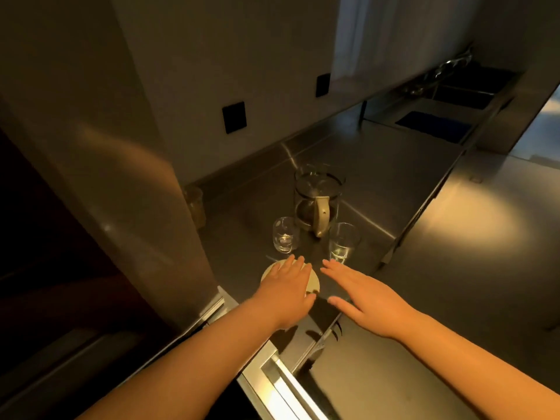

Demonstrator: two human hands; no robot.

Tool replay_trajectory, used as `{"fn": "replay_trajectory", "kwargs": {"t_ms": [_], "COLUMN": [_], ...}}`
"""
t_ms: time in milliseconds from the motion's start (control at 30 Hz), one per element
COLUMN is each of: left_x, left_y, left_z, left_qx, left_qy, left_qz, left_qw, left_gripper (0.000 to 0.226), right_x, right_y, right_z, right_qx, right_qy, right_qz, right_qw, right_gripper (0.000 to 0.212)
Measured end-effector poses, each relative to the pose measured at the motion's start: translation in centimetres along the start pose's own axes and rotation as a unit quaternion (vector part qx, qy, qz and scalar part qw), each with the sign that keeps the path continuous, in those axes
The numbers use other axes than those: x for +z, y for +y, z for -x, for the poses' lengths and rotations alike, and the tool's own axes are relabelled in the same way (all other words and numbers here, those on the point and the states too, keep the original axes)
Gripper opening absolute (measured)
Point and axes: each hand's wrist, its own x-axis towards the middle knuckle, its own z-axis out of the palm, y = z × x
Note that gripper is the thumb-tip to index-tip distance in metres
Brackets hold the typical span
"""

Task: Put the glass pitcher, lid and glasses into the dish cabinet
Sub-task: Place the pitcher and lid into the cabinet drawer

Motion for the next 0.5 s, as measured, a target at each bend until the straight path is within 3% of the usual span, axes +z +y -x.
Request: {"fn": "replay_trajectory", "kwargs": {"t_ms": [133,500], "left_x": [1.1,4.4], "left_y": [-0.5,-2.1], "left_z": [-3.9,-11.0], "left_qx": [-0.044,-0.081], "left_qy": [-0.074,-0.008], "left_qz": [-0.034,-0.089], "left_qw": [0.996,0.993], "left_gripper": [0.073,0.075], "right_x": [-0.1,-1.7], "right_y": [2.0,5.2], "right_z": [-2.4,-9.9], "right_qx": [0.014,0.086], "right_qy": [0.026,0.118], "right_qz": [-0.007,-0.013], "right_qw": [1.000,0.989], "right_gripper": [0.066,0.063]}}
